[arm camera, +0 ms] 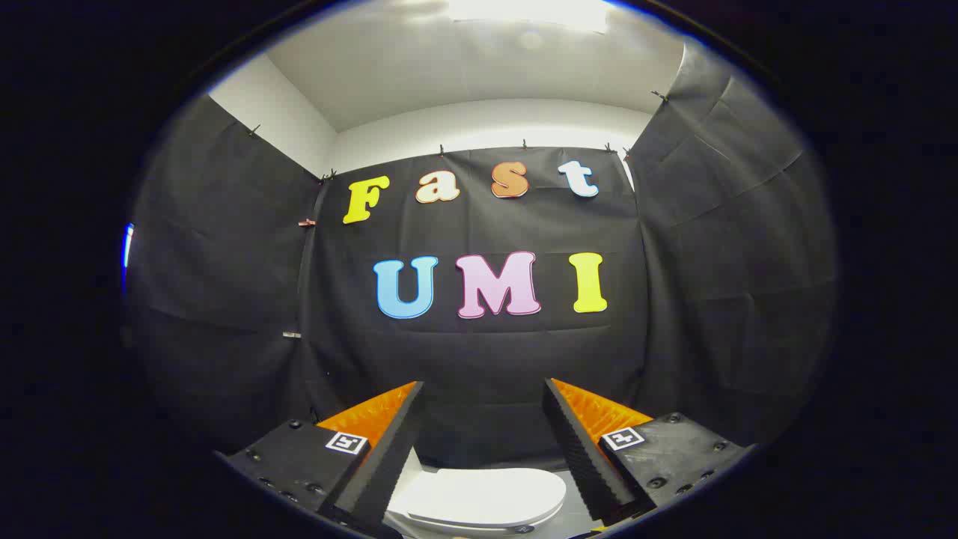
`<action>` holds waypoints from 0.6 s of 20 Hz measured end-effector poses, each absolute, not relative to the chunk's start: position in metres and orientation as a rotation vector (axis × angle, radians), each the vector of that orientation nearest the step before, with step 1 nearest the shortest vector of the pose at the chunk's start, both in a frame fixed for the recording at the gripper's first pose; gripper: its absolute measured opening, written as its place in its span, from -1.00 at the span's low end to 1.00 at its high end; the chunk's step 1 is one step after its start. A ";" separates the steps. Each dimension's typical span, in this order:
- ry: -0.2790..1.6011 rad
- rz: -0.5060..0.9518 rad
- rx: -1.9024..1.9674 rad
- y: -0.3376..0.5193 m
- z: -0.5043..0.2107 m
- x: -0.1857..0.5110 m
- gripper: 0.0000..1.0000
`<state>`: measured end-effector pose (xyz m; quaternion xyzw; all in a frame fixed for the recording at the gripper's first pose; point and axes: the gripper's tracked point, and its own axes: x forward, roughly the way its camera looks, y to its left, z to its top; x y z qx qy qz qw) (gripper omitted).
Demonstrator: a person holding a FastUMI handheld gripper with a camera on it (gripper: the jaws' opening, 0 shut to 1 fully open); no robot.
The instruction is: Open the toilet lid.
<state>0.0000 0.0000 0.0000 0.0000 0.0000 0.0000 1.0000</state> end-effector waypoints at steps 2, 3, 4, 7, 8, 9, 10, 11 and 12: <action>0.009 -0.003 0.001 -0.002 -0.002 0.001 0.95; 0.012 -0.002 0.001 -0.002 -0.003 0.000 0.95; 0.013 0.003 0.000 -0.001 -0.002 0.000 0.95; 0.005 0.014 -0.008 0.002 0.000 -0.001 0.95; 0.004 0.015 -0.009 0.001 0.000 -0.001 0.95; 0.003 0.017 -0.008 0.002 0.001 -0.001 0.95; 0.001 0.023 -0.004 0.003 0.001 -0.002 0.95; 0.001 0.029 0.000 0.005 0.002 -0.002 0.95; 0.002 0.033 0.001 0.006 0.001 -0.002 0.96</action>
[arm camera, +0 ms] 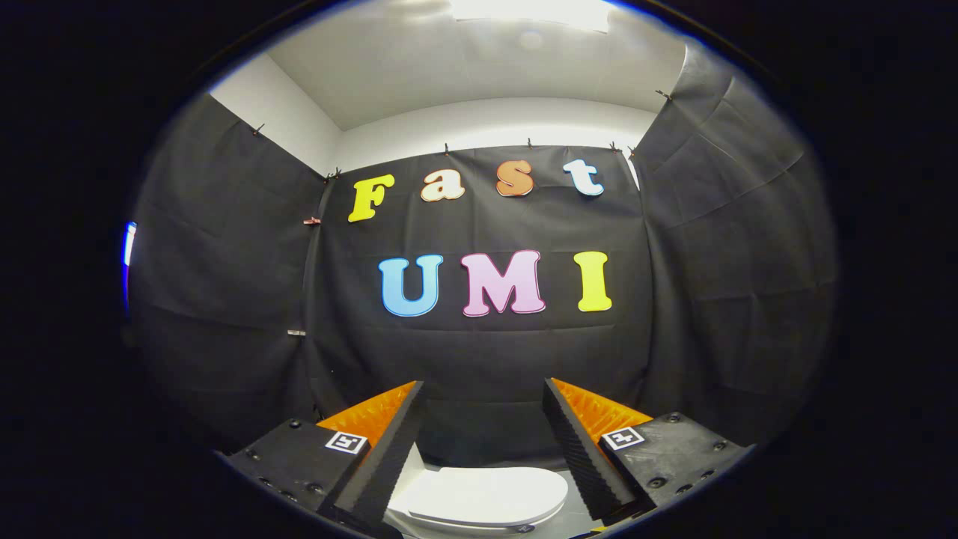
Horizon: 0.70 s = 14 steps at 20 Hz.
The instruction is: Open the toilet lid.
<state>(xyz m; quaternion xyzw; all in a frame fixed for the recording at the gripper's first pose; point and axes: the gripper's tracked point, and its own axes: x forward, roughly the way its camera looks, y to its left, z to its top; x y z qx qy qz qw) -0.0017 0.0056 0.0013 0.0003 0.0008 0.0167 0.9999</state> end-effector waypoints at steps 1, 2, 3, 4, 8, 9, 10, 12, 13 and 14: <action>0.005 0.034 -0.003 0.005 0.000 -0.001 0.96; 0.007 0.032 -0.008 0.004 -0.001 -0.001 0.96; 0.008 0.032 -0.013 0.004 -0.002 -0.001 0.96; 0.010 0.037 -0.013 0.005 -0.001 0.000 0.96; 0.016 0.028 -0.007 0.003 -0.003 0.000 0.96; 0.018 0.026 -0.006 0.002 -0.004 -0.001 0.96; 0.021 0.025 -0.007 0.002 -0.005 -0.001 0.96; 0.025 0.021 -0.008 0.000 -0.007 0.000 0.96; 0.025 0.023 -0.005 0.001 -0.008 0.000 0.96; 0.026 0.032 -0.001 0.003 -0.009 0.002 0.96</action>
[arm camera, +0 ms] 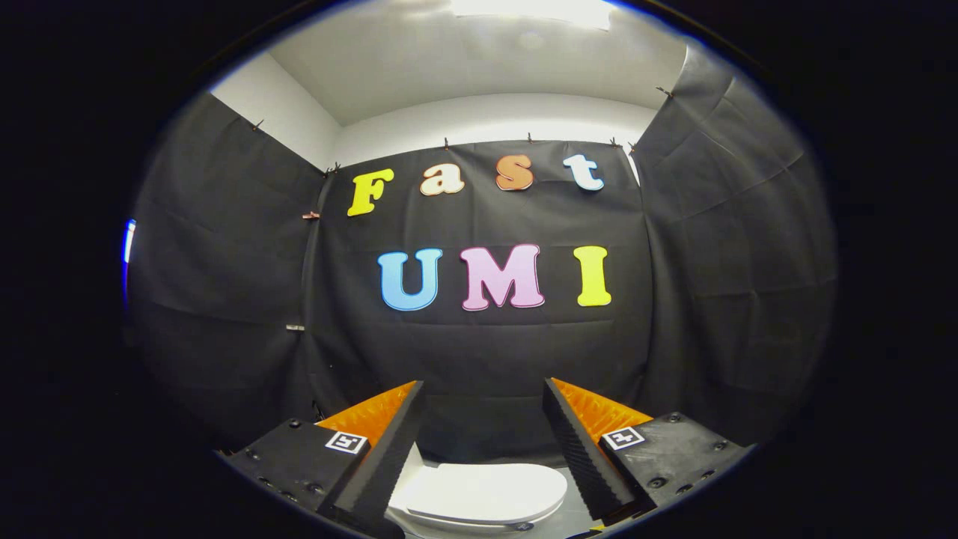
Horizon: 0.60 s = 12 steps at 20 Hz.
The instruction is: Open the toilet lid.
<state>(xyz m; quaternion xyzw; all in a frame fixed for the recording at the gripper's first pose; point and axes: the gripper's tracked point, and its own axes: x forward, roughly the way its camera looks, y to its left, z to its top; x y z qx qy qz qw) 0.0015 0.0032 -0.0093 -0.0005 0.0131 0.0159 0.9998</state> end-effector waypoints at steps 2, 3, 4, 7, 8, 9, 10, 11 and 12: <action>0.036 0.042 0.006 0.005 -0.015 0.005 0.96; 0.040 0.039 0.008 0.002 -0.018 0.007 0.96; 0.045 0.036 0.012 0.000 -0.021 0.010 0.96; 0.066 0.009 0.041 -0.013 -0.036 0.018 0.96; 0.079 -0.013 0.055 -0.022 -0.044 0.021 0.96; 0.091 -0.031 0.073 -0.029 -0.051 0.024 0.96; 0.105 -0.049 0.095 -0.037 -0.060 0.027 0.96; 0.122 -0.066 0.119 -0.045 -0.070 0.029 0.96; 0.143 -0.089 0.147 -0.056 -0.082 0.032 0.96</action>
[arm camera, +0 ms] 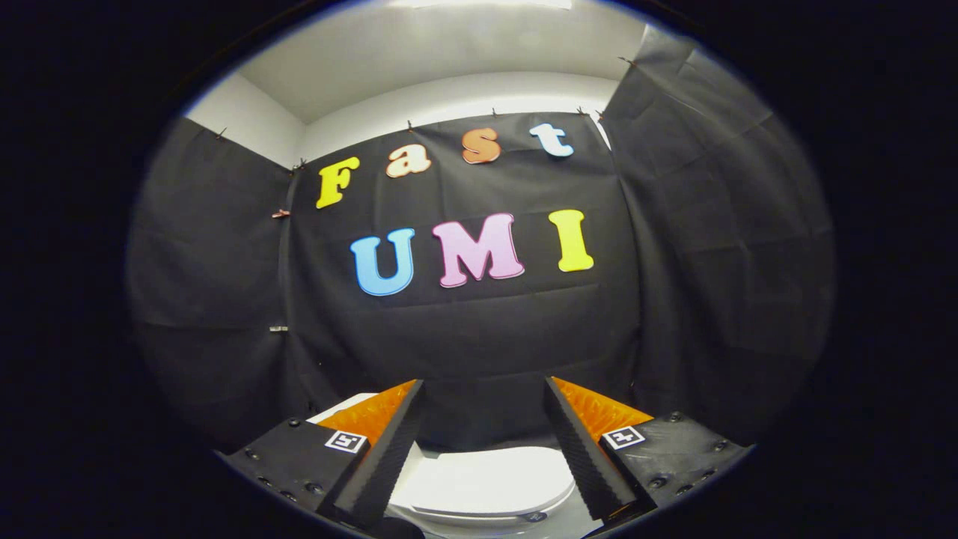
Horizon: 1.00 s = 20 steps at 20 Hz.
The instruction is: Open the toilet lid.
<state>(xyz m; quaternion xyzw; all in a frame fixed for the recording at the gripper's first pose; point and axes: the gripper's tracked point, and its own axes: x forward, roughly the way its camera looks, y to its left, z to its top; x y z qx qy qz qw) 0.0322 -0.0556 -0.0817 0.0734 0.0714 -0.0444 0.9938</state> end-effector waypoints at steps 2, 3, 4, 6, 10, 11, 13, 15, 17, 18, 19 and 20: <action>0.198 -0.129 0.217 -0.077 -0.111 0.037 0.96; 0.227 -0.152 0.257 -0.087 -0.127 0.038 0.97; 0.258 -0.172 0.298 -0.098 -0.143 0.041 0.96; 0.327 -0.212 0.376 -0.119 -0.181 0.043 0.95; 0.445 -0.276 0.483 -0.151 -0.251 0.041 0.94; 0.474 -0.293 0.501 -0.157 -0.268 0.040 0.94; 0.526 -0.316 0.541 -0.165 -0.299 0.040 0.94; 0.572 -0.339 0.587 -0.172 -0.328 0.042 0.92; 0.635 -0.366 0.631 -0.177 -0.363 0.040 0.93; 0.669 -0.375 0.656 -0.179 -0.380 0.038 0.93; 0.700 -0.382 0.678 -0.178 -0.397 0.036 0.92; 0.727 -0.389 0.697 -0.179 -0.412 0.033 0.93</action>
